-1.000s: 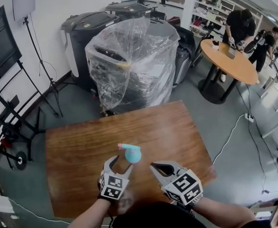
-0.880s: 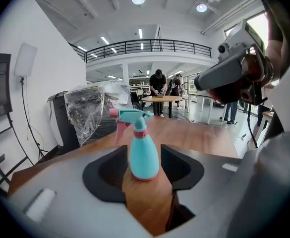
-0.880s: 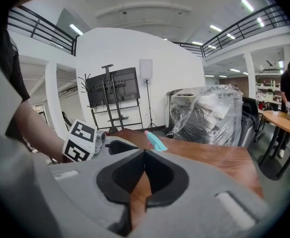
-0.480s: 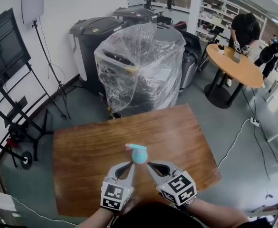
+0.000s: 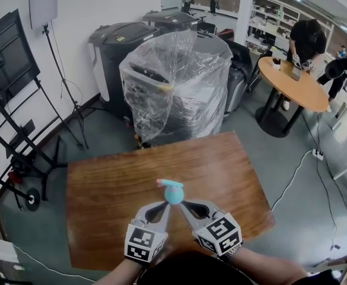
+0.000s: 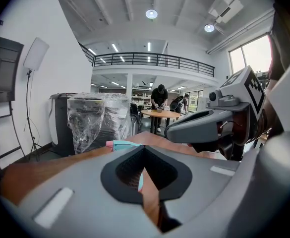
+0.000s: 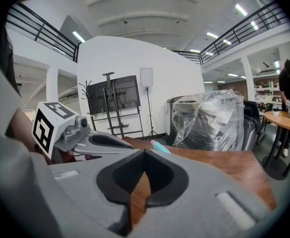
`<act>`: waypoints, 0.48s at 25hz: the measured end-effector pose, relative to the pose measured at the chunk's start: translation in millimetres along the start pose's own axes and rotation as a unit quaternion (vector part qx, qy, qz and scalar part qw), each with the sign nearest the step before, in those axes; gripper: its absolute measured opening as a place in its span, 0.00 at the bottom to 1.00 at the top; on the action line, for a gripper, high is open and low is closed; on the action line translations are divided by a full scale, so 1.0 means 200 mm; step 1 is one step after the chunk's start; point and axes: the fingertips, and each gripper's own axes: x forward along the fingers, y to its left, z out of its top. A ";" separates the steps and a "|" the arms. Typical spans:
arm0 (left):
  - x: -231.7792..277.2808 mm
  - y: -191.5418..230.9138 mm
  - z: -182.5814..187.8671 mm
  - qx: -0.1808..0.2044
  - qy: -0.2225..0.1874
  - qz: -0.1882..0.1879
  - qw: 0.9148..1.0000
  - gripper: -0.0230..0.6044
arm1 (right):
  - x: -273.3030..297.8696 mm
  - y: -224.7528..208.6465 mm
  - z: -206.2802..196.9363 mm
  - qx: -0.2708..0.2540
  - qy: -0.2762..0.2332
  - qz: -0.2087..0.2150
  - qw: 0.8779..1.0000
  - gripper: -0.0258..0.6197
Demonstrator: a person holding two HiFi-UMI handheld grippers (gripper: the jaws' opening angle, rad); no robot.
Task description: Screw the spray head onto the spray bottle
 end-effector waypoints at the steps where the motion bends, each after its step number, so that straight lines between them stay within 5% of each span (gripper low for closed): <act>1: 0.00 0.00 0.00 0.000 0.000 0.000 1.000 0.05 | 0.00 0.00 0.00 0.001 0.000 0.000 1.000 0.03; 12: 0.01 -0.02 -0.01 0.000 0.007 0.000 1.000 0.05 | -0.01 0.02 0.00 0.003 0.000 0.005 1.000 0.03</act>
